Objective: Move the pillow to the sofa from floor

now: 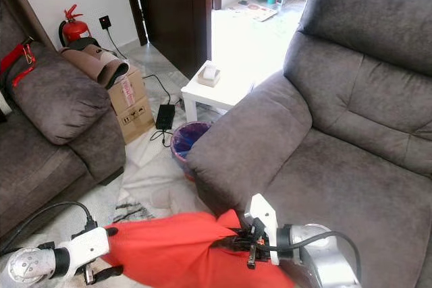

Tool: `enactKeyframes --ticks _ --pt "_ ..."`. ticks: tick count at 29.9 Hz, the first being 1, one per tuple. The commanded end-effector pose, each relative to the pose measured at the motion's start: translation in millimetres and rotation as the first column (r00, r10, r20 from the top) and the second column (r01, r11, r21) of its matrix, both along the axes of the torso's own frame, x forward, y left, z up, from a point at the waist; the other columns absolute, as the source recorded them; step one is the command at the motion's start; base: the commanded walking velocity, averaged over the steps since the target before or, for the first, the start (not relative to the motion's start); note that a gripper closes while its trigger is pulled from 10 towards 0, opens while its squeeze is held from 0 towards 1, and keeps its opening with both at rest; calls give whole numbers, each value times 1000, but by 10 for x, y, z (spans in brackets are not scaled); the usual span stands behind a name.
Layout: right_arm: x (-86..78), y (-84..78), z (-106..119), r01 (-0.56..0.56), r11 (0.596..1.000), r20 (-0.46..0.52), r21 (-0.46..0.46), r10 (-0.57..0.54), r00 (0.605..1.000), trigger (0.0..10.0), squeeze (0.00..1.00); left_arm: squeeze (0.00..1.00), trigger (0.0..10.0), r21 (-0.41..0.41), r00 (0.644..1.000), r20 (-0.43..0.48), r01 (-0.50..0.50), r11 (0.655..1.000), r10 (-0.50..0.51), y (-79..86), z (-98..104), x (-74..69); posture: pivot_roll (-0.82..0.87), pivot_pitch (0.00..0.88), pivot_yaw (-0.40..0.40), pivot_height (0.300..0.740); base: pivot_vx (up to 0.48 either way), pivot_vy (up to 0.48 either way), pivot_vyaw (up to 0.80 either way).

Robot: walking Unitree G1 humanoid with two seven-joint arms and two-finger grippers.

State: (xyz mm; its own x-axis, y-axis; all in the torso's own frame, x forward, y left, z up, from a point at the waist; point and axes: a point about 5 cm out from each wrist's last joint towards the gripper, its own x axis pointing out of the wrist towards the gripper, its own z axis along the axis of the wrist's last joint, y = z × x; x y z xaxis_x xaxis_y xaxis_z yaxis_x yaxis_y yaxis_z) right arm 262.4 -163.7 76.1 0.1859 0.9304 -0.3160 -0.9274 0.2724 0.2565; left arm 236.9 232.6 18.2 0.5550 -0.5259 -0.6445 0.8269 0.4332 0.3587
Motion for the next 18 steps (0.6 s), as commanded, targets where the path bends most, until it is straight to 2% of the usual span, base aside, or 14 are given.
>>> enactKeyframes --ticks 1,3,4,6,10,18 --pt "52 50 257 -46 995 104 91 36 994 10000 0 0 10000 18 1000 -10 -27 999 28 28 -50 -15 62 150 12 740 0 0 0" --pt "60 31 259 -36 996 110 82 27 994 10000 0 0 9647 25 998 15 -56 998 56 35 -46 28 61 154 10 740 0 0 0" --pt "63 24 260 -29 997 113 78 20 993 10000 0 0 39 33 996 29 -80 996 79 49 -48 53 61 154 10 740 0 0 0" --pt "61 18 280 -30 996 114 85 21 993 10000 0 0 0 39 992 46 -116 992 114 57 -62 97 60 154 7 740 0 0 0" --pt "61 15 310 -29 995 118 91 18 993 10000 0 0 0 12 992 45 -121 993 120 17 -77 103 60 154 7 740 0 0 0" --pt "75 -7 333 -20 996 124 89 9 992 10000 0 0 0 -37 996 32 -87 996 88 -109 -130 83 51 156 3 740 0 0 0"
